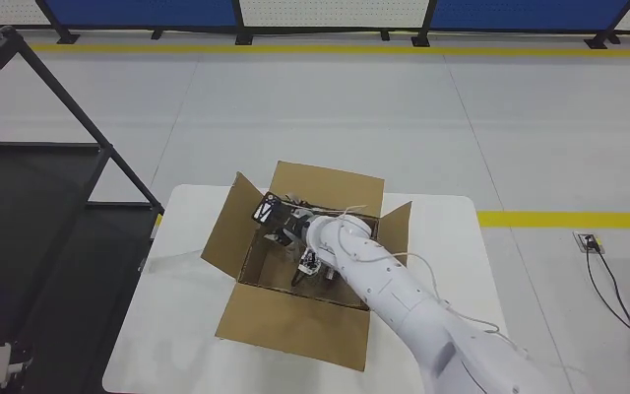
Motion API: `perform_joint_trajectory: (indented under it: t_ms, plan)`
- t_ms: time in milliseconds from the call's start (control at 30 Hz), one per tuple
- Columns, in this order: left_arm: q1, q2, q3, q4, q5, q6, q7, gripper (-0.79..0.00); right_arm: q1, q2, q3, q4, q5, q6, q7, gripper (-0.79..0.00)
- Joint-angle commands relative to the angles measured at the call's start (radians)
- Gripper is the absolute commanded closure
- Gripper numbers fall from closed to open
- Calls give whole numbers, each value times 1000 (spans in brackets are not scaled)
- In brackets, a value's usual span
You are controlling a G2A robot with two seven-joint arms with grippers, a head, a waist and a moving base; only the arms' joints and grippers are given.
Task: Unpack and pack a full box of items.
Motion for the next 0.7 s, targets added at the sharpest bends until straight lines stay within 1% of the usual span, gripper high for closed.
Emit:
perform_joint_trajectory:
  t_ms: [0,133,200,267,367,500,567,667]
  plan:
    - [0,0,0,0,0,0,0,-785,-13,26,17,-47,-14,-9,-23,-785]
    - [0,0,0,0,0,0,0,-785,-61,97,68,-200,-62,-30,-42,-785]
    - [-6,1,3,-2,6,7,-12,-785,-101,142,107,-312,-97,-44,-29,-785]
    - [-10,3,8,0,22,-2,-40,-785,-156,191,158,-450,-141,-47,9,-785]
    - [-9,6,20,7,59,-32,-91,-785,-281,270,262,-711,-226,-74,79,-785]
    - [-1,9,56,6,103,-73,-158,-785,-501,361,438,-1080,-340,-129,165,-785]
    - [1,11,78,2,122,-94,-193,-785,-606,393,519,-1224,-380,-165,188,-785]
    - [9,15,115,1,173,-157,-254,-785,-729,423,617,-1382,-388,-223,221,-785]
